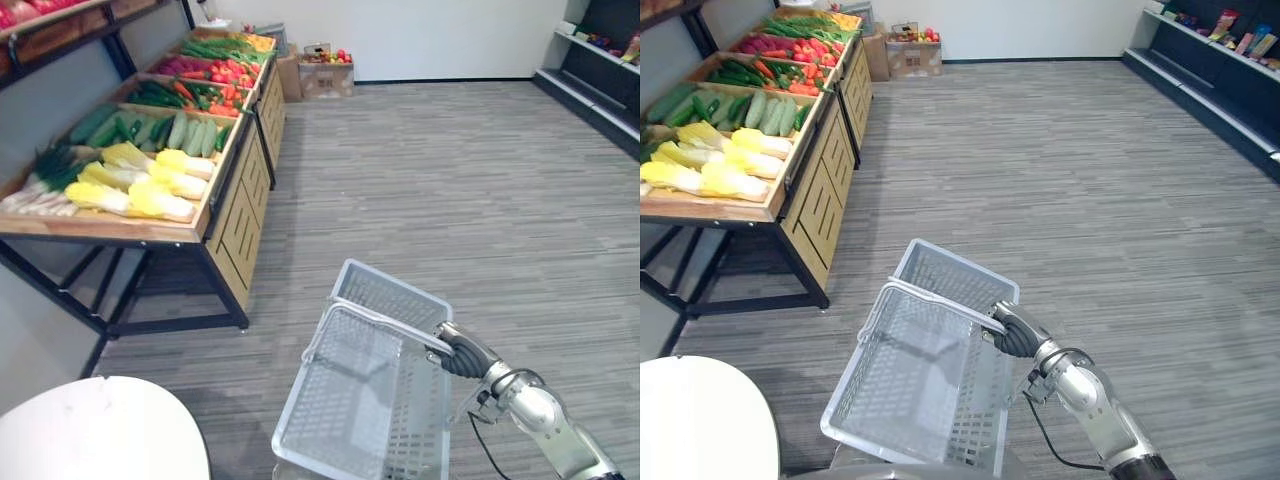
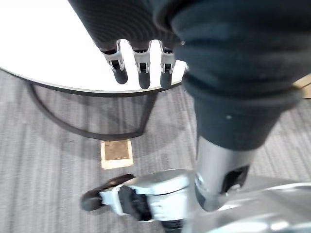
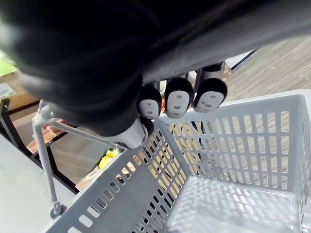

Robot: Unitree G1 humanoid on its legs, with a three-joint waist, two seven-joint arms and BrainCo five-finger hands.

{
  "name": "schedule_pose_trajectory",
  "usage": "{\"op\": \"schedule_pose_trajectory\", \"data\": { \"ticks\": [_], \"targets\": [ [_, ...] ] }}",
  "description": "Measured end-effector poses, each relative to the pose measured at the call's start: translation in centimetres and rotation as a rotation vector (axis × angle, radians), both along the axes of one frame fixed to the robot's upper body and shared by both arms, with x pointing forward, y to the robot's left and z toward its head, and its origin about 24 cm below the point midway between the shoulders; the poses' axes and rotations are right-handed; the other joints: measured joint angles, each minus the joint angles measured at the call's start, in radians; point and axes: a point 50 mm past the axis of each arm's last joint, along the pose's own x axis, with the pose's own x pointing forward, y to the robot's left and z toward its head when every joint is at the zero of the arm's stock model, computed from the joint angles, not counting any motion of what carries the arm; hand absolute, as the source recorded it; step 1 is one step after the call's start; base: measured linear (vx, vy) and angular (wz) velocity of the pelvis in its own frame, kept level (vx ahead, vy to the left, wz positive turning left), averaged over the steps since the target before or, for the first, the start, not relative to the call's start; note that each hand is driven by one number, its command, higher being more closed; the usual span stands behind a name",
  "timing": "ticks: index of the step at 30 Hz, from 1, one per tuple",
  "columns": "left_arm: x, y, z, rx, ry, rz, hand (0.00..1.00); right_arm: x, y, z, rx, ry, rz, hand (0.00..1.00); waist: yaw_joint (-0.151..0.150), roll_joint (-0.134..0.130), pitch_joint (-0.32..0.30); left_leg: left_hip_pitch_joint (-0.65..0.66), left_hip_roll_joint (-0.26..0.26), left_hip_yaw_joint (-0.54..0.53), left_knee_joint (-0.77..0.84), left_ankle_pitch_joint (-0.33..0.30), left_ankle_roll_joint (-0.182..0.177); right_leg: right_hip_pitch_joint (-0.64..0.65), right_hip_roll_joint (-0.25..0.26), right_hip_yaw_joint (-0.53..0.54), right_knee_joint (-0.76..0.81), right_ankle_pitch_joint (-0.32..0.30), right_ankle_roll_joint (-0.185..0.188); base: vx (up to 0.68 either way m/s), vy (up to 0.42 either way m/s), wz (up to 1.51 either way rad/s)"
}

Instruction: Pick vegetable in the basket

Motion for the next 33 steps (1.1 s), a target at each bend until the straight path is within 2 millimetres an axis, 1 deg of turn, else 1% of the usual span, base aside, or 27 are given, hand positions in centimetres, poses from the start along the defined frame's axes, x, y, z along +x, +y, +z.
{"op": "schedule_pose_trajectory", "data": {
  "ticks": [2,4,5,7,8,11,12,13,14,15,16,17,18,20,21,22,23,24,25,26,27,28,29,30,31,32,33],
  "targets": [
    [-2.0,-0.6,-0.1,-0.028,0.052,-0.02,0.0,0.9,-0.2,0.5,-0.005,-0.026,-0.01,1.0,0.01,0.012,0.007,-0.018,-0.042,-0.007,-0.154,-0.012,-0.03,0.004,-0.002,0.006,-0.013,0.0,-0.001,0.09,0.008,-0.06],
    [-4.3,-1.1,0.0,-0.064,0.116,-0.046,0.0,2.1,-0.3,1.0,-0.001,-0.061,-0.029,1.0,0.029,0.017,0.01,-0.026,-0.083,-0.013,-0.436,0.046,-0.049,0.01,0.003,0.007,-0.029,-0.002,-0.005,0.13,0.054,-0.05],
    [-4.8,-1.2,0.0,-0.075,0.13,-0.044,0.0,2.3,-0.4,0.9,-0.003,-0.064,-0.037,1.0,0.034,0.021,0.009,-0.025,-0.087,-0.025,-0.511,0.073,-0.052,0.015,0.01,0.012,-0.033,-0.003,-0.005,0.21,0.087,-0.21],
    [-6.1,-2.0,0.0,-0.1,0.175,-0.052,0.0,3.1,-0.9,0.6,-0.018,-0.066,-0.069,1.0,0.068,0.055,0.006,-0.022,-0.06,-0.077,-0.648,0.141,-0.07,0.016,0.045,0.038,-0.016,-0.035,0.008,0.22,0.146,-0.36],
    [-6.3,-2.1,0.0,-0.104,0.189,-0.058,0.0,3.1,-0.9,0.3,-0.017,-0.055,-0.072,1.0,0.072,0.053,0.005,-0.022,-0.061,-0.076,-0.635,0.167,-0.068,0.015,0.041,0.048,0.002,-0.052,0.014,0.24,0.212,-0.4],
    [-7.0,-2.0,-0.1,-0.12,0.234,-0.069,0.0,2.7,-0.5,-0.7,-0.051,-0.023,-0.049,1.0,0.074,0.006,-0.012,-0.007,-0.114,-0.02,-0.59,0.203,-0.035,0.003,-0.034,0.094,0.062,-0.122,0.057,0.3,0.23,-0.37],
    [-6.7,-1.8,-0.1,-0.112,0.231,-0.086,0.0,2.3,-0.4,-1.0,-0.056,-0.011,-0.047,1.0,0.076,-0.003,-0.026,-0.007,-0.136,-0.004,-0.58,0.183,-0.011,0.012,-0.059,0.104,0.067,-0.138,0.074,0.36,0.24,-0.32],
    [-6.1,-1.0,0.0,-0.089,0.217,-0.106,0.0,2.1,-0.1,-1.3,-0.05,0.002,-0.039,1.0,0.076,-0.027,-0.037,0.001,-0.172,0.018,-0.576,0.145,0.034,-0.048,-0.095,0.116,0.306,-0.168,0.099,0.43,0.249,-0.02],
    [-4.9,-0.2,0.0,-0.068,0.191,-0.123,0.0,1.9,0.1,-1.5,-0.04,0.008,-0.04,1.0,0.055,-0.053,-0.037,0.015,-0.203,0.016,-0.561,0.121,0.054,-0.103,-0.125,0.119,0.55,-0.148,0.123,0.46,0.193,0.21],
    [-3.5,1.2,0.2,-0.029,0.163,-0.143,0.0,1.8,0.5,-1.7,-0.023,0.012,-0.038,1.0,0.034,-0.098,-0.038,0.034,-0.247,0.02,-0.538,0.086,0.069,-0.131,-0.16,0.117,0.727,0.01,0.134,0.4,0.147,0.3],
    [-2.5,1.9,0.3,-0.01,0.14,-0.152,0.0,1.7,0.7,-1.7,-0.019,0.014,-0.032,1.0,0.031,-0.118,-0.044,0.05,-0.271,0.021,-0.53,0.059,0.08,-0.127,-0.194,0.104,0.749,0.06,0.113,0.54,0.169,0.11],
    [-0.7,2.3,0.4,0.004,0.094,-0.164,0.0,1.7,1.0,-1.7,-0.015,0.012,-0.023,1.0,0.031,-0.12,-0.044,0.098,-0.283,0.021,-0.55,0.036,0.093,-0.134,-0.217,0.082,0.788,0.176,0.056,0.37,0.107,-0.03],
    [0.2,2.3,0.5,0.009,0.068,-0.171,0.0,1.6,1.2,-1.7,-0.015,0.014,-0.016,1.0,0.028,-0.114,-0.046,0.124,-0.283,0.019,-0.568,0.029,0.097,-0.146,-0.219,0.078,0.807,0.263,0.038,0.54,0.158,-0.14],
    [2.9,2.5,0.9,0.042,-0.024,-0.166,0.0,1.4,1.9,-1.3,-0.003,-0.001,0.01,1.0,0.022,-0.089,-0.038,0.19,-0.278,0.013,-0.587,0.011,0.115,-0.212,-0.221,0.071,0.913,0.18,-0.003,0.4,0.114,-0.15],
    [4.6,2.5,1.1,0.051,-0.082,-0.133,0.0,1.4,2.3,-1.1,0.009,-0.013,0.018,1.0,0.009,-0.085,-0.036,0.239,-0.275,0.01,-0.607,0.001,0.119,-0.256,-0.221,0.049,0.926,0.086,0.005,0.42,0.115,0.04],
    [6.6,2.4,1.5,0.057,-0.153,-0.107,0.0,1.4,2.6,-0.8,0.02,-0.026,0.023,1.0,-0.009,-0.063,-0.025,0.283,-0.268,-0.013,-0.634,0.0,0.118,-0.304,-0.206,0.02,0.878,0.016,0.008,0.51,0.136,0.11],
    [7.7,2.4,1.7,0.059,-0.19,-0.102,0.0,1.4,2.6,-0.7,0.022,-0.031,0.025,1.0,-0.016,-0.06,-0.023,0.304,-0.263,-0.025,-0.646,0.0,0.118,-0.326,-0.193,0.006,0.826,-0.009,0.011,0.42,0.095,0.26],
    [9.7,2.3,2.3,0.056,-0.267,-0.094,0.0,1.3,2.8,-0.6,0.029,-0.034,0.026,1.0,-0.029,-0.041,-0.017,0.328,-0.255,-0.051,-0.654,0.0,0.117,-0.357,-0.168,-0.019,0.658,-0.021,0.015,0.42,0.065,0.43],
    [11.7,1.9,2.9,0.053,-0.339,-0.122,0.0,1.0,2.7,-0.7,0.034,-0.031,0.022,1.0,-0.043,-0.035,-0.019,0.349,-0.25,-0.074,-0.652,-0.008,0.103,-0.362,-0.141,-0.019,0.429,0.002,0.048,0.42,0.044,0.54],
    [12.5,1.7,3.2,0.054,-0.371,-0.136,0.0,0.9,2.7,-0.8,0.035,-0.028,0.021,1.0,-0.049,-0.034,-0.019,0.361,-0.249,-0.092,-0.652,-0.016,0.09,-0.362,-0.126,-0.008,0.315,0.024,0.073,0.44,-0.002,0.64],
    [13.3,1.5,3.6,0.061,-0.405,-0.148,0.0,0.9,2.6,-0.7,0.038,-0.032,0.011,1.0,-0.055,-0.036,-0.02,0.381,-0.249,-0.12,-0.652,-0.03,0.066,-0.358,-0.095,0.034,0.106,0.08,0.116,0.47,-0.044,0.63],
    [13.7,1.3,3.8,0.064,-0.427,-0.157,0.0,1.0,2.3,-0.6,0.042,-0.042,-0.007,1.0,-0.056,-0.039,-0.022,0.403,-0.251,-0.148,-0.651,-0.046,0.042,-0.352,-0.082,0.066,-0.048,0.14,0.134,0.48,-0.063,0.63],
    [13.7,1.1,3.8,0.063,-0.431,-0.163,0.0,1.1,2.2,-0.6,0.042,-0.045,-0.013,1.0,-0.056,-0.042,-0.023,0.415,-0.254,-0.164,-0.651,-0.054,0.029,-0.353,-0.079,0.071,-0.086,0.153,0.138,0.61,-0.134,0.71],
    [13.7,0.7,3.7,0.055,-0.441,-0.172,0.0,1.1,1.9,-0.5,0.04,-0.048,-0.021,1.0,-0.055,-0.05,-0.026,0.447,-0.257,-0.199,-0.645,-0.078,0.003,-0.352,-0.079,0.07,-0.104,0.172,0.124,0.53,-0.145,0.77],
    [13.3,0.6,3.6,0.048,-0.441,-0.17,0.0,1.2,1.8,-0.4,0.039,-0.049,-0.026,1.0,-0.054,-0.06,-0.032,0.467,-0.26,-0.229,-0.625,-0.112,-0.024,-0.343,-0.077,0.049,-0.089,0.201,0.085,0.68,-0.226,0.82],
    [12.9,0.6,3.5,0.048,-0.44,-0.168,0.0,1.2,1.7,-0.4,0.039,-0.051,-0.029,1.0,-0.055,-0.066,-0.039,0.474,-0.262,-0.244,-0.604,-0.136,-0.028,-0.336,-0.076,0.036,-0.073,0.219,0.055,0.6,-0.236,0.84],
    [12.5,0.2,3.2,0.035,-0.429,-0.157,0.0,1.3,1.2,-0.3,0.031,-0.055,-0.043,1.0,-0.055,-0.046,-0.038,0.486,-0.241,-0.255,-0.558,-0.184,-0.029,-0.341,-0.065,0.04,-0.01,0.304,0.041,0.73,-0.265,0.37]
  ]
}}
